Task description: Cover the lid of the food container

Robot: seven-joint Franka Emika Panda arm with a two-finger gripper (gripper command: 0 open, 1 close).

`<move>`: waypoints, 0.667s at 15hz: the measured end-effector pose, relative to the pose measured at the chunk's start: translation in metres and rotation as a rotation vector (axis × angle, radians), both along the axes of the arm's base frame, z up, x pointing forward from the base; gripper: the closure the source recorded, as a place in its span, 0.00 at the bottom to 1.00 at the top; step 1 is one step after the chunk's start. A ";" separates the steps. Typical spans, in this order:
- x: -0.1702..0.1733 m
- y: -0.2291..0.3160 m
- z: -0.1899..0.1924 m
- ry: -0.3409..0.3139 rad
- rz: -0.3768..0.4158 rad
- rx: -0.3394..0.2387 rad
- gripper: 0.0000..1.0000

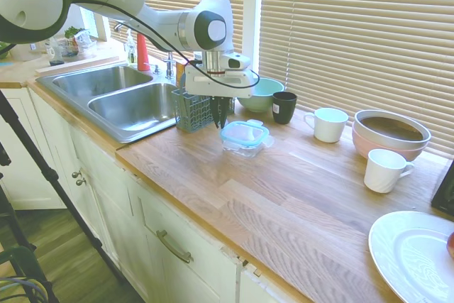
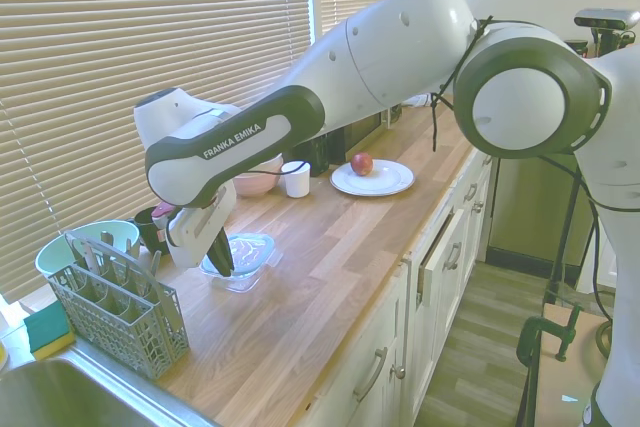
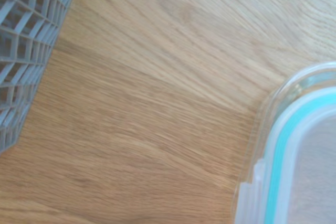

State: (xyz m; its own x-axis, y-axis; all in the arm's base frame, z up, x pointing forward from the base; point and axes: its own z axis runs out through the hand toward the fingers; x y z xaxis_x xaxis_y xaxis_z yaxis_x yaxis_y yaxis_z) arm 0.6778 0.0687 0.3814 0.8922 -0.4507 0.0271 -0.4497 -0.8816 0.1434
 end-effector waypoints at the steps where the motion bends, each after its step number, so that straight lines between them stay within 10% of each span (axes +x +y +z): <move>1: 0.000 0.000 0.000 -0.003 -0.006 0.004 1.00; 9: 0.002 0.003 0.001 -0.016 -0.035 0.043 1.00; 10: 0.002 0.003 0.001 -0.016 -0.036 0.044 0.00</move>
